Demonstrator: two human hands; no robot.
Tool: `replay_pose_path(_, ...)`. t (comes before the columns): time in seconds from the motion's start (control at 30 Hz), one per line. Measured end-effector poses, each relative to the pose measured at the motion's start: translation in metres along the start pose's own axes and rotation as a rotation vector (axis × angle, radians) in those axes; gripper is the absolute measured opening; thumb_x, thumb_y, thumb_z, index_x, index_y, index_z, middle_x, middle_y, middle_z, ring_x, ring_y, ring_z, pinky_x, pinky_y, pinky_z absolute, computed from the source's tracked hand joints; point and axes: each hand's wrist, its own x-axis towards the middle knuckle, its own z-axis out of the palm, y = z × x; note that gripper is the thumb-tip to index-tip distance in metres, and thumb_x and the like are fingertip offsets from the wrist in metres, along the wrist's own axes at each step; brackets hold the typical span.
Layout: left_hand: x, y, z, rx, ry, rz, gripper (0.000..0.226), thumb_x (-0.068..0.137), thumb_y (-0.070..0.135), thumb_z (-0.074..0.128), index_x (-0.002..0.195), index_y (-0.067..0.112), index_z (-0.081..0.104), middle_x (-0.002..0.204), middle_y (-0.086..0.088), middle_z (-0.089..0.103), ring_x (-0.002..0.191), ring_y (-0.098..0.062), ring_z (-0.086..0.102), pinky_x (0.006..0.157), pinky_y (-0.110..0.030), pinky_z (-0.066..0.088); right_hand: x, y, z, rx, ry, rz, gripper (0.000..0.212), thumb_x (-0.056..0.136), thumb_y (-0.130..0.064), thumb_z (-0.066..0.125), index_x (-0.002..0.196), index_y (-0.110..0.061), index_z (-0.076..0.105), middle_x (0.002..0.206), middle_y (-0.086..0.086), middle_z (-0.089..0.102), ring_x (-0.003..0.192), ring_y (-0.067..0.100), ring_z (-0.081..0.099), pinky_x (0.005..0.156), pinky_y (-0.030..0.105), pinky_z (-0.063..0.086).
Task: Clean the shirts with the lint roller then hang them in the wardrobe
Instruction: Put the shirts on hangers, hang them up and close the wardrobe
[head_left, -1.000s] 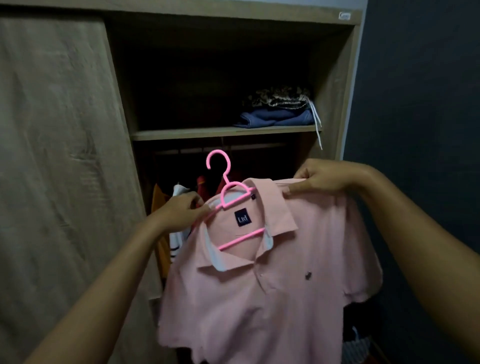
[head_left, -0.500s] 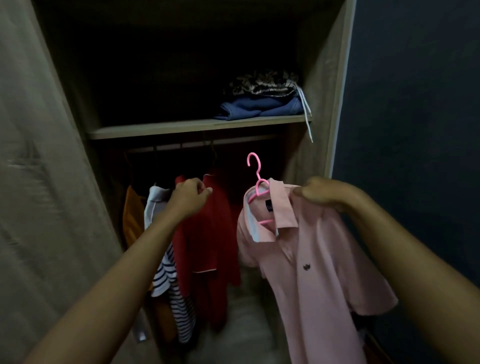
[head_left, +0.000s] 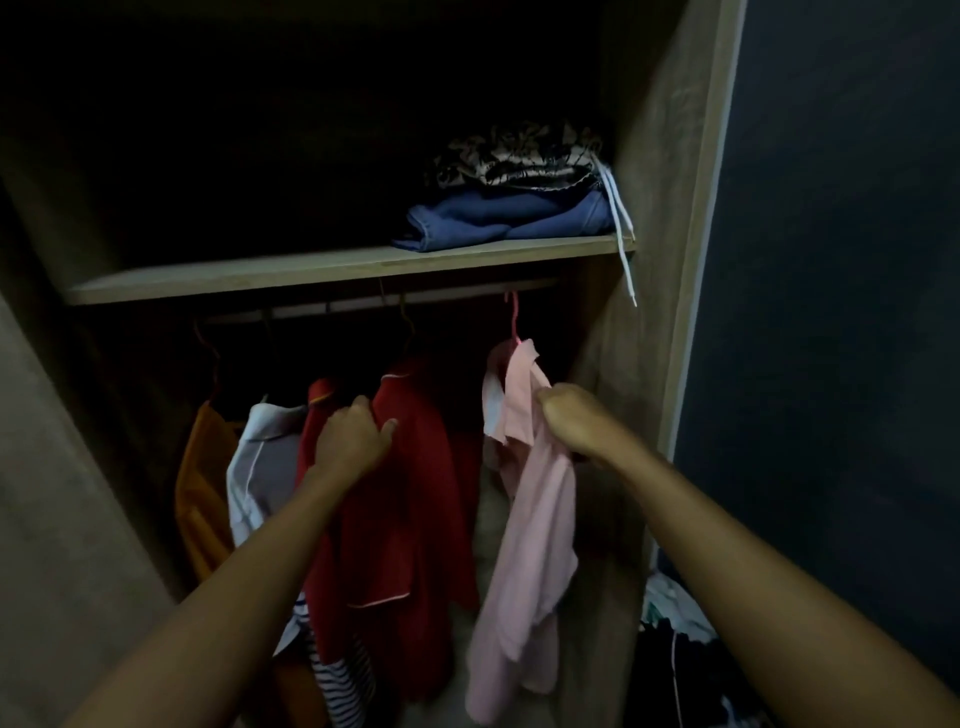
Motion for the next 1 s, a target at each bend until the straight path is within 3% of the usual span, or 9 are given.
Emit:
replay_pose_path(0.13, 0.008, 0.009, 0.01, 0.033, -0.011, 0.011, 0.031, 0.091, 0.05, 0.061, 0.093, 0.019, 0.064, 0.102, -0.014, 0.069, 0.098, -0.037, 0.066, 0.078, -0.039, 0.051, 0.028, -0.002, 0.006, -0.012, 0.065, -0.066, 0.043, 0.102, -0.027, 0.036, 0.119, 0.006, 0.058, 0.117, 0.025, 0.059, 0.096, 0.032, 0.057, 0.075, 0.03, 0.036)
replay_pose_path(0.3, 0.006, 0.031, 0.023, 0.04, -0.033, 0.064, 0.033, 0.092, 0.047, 0.06, 0.095, 0.015, 0.07, 0.097, -0.014, 0.071, 0.095, -0.037, 0.068, 0.08, -0.04, 0.055, 0.053, 0.005, 0.015, -0.01, 0.076, -0.08, 0.041, 0.103, -0.024, 0.035, 0.119, 0.008, 0.057, 0.128, 0.03, 0.057, 0.117, 0.041, 0.055, 0.085, 0.033, 0.041)
replay_pose_path(0.53, 0.002, 0.048, 0.029, 0.06, -0.045, 0.037, 0.04, 0.092, 0.047, 0.061, 0.103, 0.01, 0.068, 0.107, -0.017, 0.066, 0.101, -0.038, 0.065, 0.086, -0.043, 0.055, 0.071, 0.012, 0.026, 0.001, 0.127, -0.087, 0.04, 0.102, -0.029, 0.036, 0.116, 0.003, 0.055, 0.122, 0.028, 0.059, 0.108, 0.044, 0.059, 0.091, 0.042, 0.05)
replay_pose_path(0.63, 0.002, 0.049, 0.031, 0.062, -0.055, 0.03, 0.041, 0.091, 0.048, 0.061, 0.103, 0.01, 0.067, 0.107, -0.016, 0.065, 0.1, -0.037, 0.066, 0.086, -0.045, 0.056, 0.078, 0.013, 0.026, -0.062, 0.052, -0.084, 0.039, 0.103, -0.023, 0.034, 0.121, 0.004, 0.056, 0.124, 0.028, 0.058, 0.113, 0.043, 0.057, 0.097, 0.047, 0.048)
replay_pose_path(0.7, 0.0, 0.049, 0.033, 0.074, -0.06, 0.027, 0.042, 0.091, 0.048, 0.061, 0.105, 0.009, 0.066, 0.11, -0.018, 0.065, 0.102, -0.038, 0.065, 0.088, -0.044, 0.055, 0.082, 0.017, 0.027, -0.132, 0.028, -0.074, 0.04, 0.104, -0.019, 0.035, 0.125, 0.007, 0.056, 0.13, 0.031, 0.055, 0.119, 0.044, 0.055, 0.1, 0.044, 0.046)
replay_pose_path(0.87, -0.001, 0.047, 0.033, 0.094, -0.051, 0.044, 0.043, 0.091, 0.051, 0.058, 0.104, 0.011, 0.065, 0.111, -0.017, 0.065, 0.102, -0.038, 0.064, 0.087, -0.045, 0.055, 0.09, 0.029, 0.034, -0.141, 0.076, -0.044, 0.047, 0.098, -0.031, 0.049, 0.128, 0.005, 0.049, 0.13, 0.028, 0.057, 0.116, 0.043, 0.058, 0.092, 0.038, 0.048)
replay_pose_path(1.0, -0.013, 0.041, 0.029, 0.035, 0.036, 0.098, 0.044, 0.092, 0.057, 0.056, 0.099, 0.014, 0.065, 0.102, -0.014, 0.068, 0.097, -0.037, 0.066, 0.083, -0.044, 0.055, 0.082, 0.026, 0.031, -0.108, 0.223, -0.185, 0.051, 0.092, -0.03, 0.062, 0.132, -0.003, 0.046, 0.131, 0.022, 0.056, 0.118, 0.038, 0.057, 0.093, 0.035, 0.046)
